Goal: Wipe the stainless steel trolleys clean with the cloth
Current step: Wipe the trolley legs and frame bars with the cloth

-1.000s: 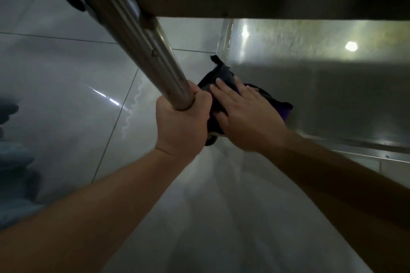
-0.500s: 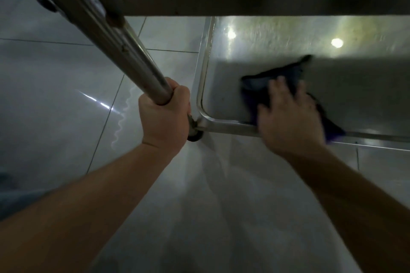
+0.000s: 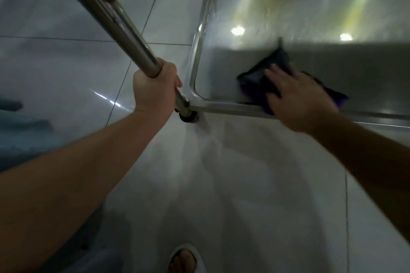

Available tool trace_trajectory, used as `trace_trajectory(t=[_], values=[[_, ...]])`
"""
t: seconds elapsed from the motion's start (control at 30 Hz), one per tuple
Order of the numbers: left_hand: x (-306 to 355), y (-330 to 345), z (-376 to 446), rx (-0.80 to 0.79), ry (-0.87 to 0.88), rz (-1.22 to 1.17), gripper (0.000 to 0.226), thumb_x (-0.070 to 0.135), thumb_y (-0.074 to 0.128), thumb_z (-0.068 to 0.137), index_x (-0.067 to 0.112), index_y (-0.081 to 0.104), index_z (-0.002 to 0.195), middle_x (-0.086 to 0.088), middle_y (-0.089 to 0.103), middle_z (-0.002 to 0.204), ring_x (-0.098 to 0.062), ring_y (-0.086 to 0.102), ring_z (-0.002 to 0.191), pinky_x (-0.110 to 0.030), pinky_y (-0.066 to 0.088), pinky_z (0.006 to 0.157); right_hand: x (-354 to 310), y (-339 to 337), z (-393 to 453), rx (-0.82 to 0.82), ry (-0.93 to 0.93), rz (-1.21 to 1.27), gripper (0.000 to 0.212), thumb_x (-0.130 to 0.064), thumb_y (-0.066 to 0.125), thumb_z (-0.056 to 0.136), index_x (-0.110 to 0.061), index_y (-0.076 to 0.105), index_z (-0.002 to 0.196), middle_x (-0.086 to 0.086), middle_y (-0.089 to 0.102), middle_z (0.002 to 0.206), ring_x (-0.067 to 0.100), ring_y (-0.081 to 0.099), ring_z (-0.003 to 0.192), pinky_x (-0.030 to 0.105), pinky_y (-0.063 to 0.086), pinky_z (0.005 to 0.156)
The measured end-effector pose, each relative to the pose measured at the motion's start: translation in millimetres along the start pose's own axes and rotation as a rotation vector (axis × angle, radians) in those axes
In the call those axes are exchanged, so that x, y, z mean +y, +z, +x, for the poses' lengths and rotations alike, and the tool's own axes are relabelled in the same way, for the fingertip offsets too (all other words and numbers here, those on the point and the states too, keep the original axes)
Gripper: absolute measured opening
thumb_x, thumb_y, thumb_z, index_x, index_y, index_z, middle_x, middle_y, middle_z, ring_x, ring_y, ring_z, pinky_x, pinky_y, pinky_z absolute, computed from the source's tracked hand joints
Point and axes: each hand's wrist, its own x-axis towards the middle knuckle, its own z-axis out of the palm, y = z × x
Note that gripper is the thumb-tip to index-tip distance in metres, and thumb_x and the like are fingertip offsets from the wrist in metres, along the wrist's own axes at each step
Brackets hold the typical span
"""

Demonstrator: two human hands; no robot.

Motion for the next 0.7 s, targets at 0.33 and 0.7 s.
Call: trace_trajectory(t=[0.33, 0.7], values=[[-27.1, -16.5, -48.0, 0.022, -0.322, 0.605, 0.041, 0.054, 0.074, 0.078, 0.028, 0.059, 0.106, -0.002, 0.067, 0.109, -0.016, 0.065, 0.088, -0.032, 0.054, 0.072, 113.5, -24.3, -58.2, -0.085, 0.329, -0.081, 0.091, -0.064, -0.002, 0.087, -0.021, 0.016, 0.166, 0.001, 0.0, 0.175, 0.032, -0.004, 0.16, 0.058, 0.013, 0.127], [-17.3, 46.0, -87.1, -0.448, 0.353, 0.754, 0.016, 0.025, 0.054, 0.085, 0.028, 0.05, 0.101, 0.011, 0.051, 0.094, -0.003, 0.053, 0.085, -0.011, 0.041, 0.067, -57.1, 11.5, -12.9, -0.018, -0.055, 0.035, 0.069, -0.059, 0.025, 0.105, -0.026, 0.023, 0.165, -0.003, 0.017, 0.173, 0.031, 0.007, 0.16, 0.048, 0.014, 0.127]])
